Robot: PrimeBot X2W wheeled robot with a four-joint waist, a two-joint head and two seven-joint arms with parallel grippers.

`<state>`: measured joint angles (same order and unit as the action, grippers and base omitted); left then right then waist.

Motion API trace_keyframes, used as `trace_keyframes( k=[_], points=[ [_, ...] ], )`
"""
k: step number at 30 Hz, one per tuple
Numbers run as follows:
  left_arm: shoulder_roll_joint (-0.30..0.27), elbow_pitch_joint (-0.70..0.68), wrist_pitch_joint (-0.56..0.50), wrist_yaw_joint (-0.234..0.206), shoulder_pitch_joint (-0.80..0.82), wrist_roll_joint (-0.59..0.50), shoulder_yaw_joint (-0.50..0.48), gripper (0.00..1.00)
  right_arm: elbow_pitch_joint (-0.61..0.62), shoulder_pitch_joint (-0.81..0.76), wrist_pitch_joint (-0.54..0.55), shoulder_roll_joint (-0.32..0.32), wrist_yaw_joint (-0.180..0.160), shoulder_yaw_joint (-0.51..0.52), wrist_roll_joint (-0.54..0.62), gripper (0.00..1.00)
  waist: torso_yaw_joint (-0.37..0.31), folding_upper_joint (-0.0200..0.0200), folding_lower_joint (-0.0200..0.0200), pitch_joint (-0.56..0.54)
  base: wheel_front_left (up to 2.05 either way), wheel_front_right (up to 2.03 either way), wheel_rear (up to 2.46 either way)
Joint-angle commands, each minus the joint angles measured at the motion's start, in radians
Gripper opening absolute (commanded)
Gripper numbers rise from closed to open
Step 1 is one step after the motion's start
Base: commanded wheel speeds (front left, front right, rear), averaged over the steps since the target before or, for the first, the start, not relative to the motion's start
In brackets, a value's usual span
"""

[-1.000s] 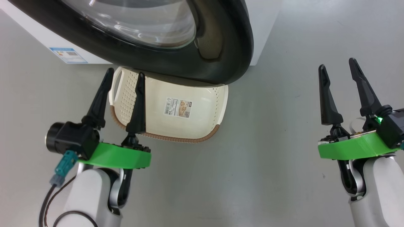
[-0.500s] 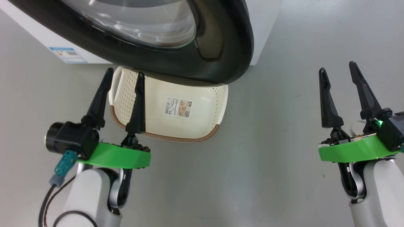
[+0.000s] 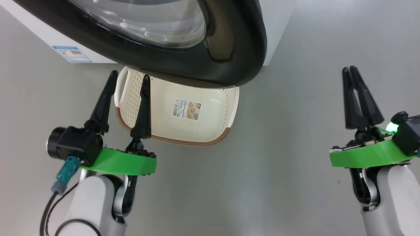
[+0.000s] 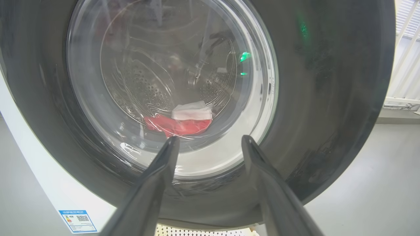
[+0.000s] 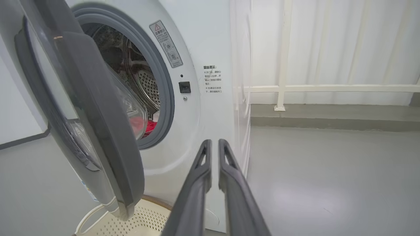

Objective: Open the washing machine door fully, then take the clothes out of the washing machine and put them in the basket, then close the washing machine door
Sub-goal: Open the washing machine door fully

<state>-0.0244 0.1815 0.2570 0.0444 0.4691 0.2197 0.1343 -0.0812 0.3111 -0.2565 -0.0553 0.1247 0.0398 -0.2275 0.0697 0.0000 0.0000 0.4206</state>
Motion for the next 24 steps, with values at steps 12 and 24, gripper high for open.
trace_keyframes(
  k=[12,24],
  points=[
    [-0.026,-0.044,0.005,-0.006,-0.005,-0.010,-0.021,1.00,-0.068,0.205,-0.003,0.005,0.006,-0.134,-0.552,0.00,0.018,0.0000,0.0000,0.041,0.00,0.00,0.00],
    [-0.026,-0.054,0.005,-0.005,0.011,-0.004,-0.018,1.00,-0.069,0.416,0.278,-0.019,0.006,-0.174,-1.110,0.00,0.048,0.0000,0.0000,0.105,0.00,0.00,0.00]
  ],
)
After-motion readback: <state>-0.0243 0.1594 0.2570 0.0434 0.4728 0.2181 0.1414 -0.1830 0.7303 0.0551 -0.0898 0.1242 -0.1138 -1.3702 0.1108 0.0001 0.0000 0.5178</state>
